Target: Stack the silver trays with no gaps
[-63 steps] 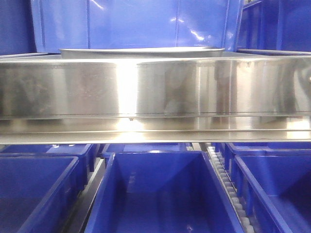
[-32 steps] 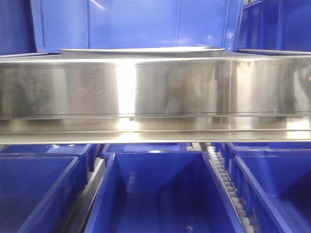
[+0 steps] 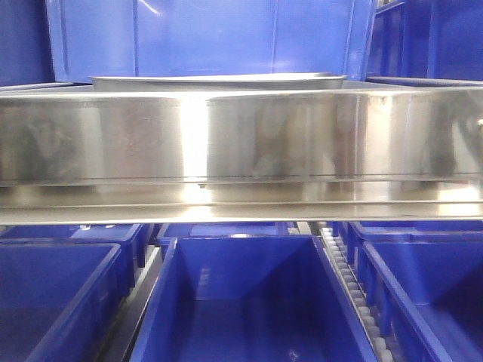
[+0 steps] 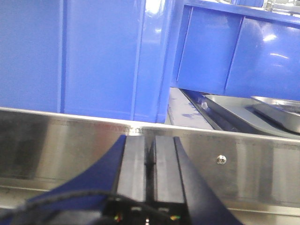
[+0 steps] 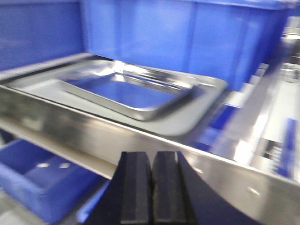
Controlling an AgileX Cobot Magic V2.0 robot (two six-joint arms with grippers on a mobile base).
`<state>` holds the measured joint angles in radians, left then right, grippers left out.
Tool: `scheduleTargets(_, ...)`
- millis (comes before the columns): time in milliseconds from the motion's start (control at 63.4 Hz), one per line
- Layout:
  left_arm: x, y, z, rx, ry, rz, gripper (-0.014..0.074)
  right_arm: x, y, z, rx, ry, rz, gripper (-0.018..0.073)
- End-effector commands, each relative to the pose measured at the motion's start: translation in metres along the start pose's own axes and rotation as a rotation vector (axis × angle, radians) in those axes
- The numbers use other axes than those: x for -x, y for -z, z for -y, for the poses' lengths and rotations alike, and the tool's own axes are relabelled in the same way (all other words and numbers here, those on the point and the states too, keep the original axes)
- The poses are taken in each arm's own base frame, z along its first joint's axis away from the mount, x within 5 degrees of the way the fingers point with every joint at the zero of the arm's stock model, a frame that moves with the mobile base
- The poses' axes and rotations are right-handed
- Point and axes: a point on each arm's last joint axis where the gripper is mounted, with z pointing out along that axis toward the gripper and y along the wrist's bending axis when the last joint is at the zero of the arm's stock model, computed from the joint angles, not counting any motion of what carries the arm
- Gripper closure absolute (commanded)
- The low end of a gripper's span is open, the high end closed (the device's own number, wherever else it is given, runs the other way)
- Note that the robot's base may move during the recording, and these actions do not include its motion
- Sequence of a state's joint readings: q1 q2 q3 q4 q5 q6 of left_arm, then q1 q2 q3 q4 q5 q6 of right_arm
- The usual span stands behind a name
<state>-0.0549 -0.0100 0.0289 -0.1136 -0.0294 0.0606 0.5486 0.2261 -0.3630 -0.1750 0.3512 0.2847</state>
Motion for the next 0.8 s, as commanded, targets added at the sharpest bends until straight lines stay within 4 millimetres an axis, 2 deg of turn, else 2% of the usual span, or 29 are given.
scheduleTargets(0,0.01,0.003,-0.001,0.006,0.004,0.115,0.0644,0.01,-0.001,0.003,-0.067,-0.001,0.118,0.0508)
scheduleTargets(221,0.01,0.003,-0.001,0.006,0.004,0.115,0.0644,-0.019,-0.003,0.026,-0.358,-0.09,0.185,0.0508)
scheduleTargets(394,0.01,0.003,-0.001,0.006,0.004,0.115,0.0644,-0.052,0.001,0.034,-0.455,-0.082,0.253,0.0508)
scheduleTargets(536,0.01,0.003,-0.001,0.006,0.004,0.115,0.0644,-0.079,0.001,0.036,-0.47,-0.071,0.301,0.0508)
scheduleTargets(788,0.01,0.003,-0.001,0.006,0.004,0.115,0.0644,-0.078,0.006,0.034,-0.467,-0.036,0.321,0.0508)
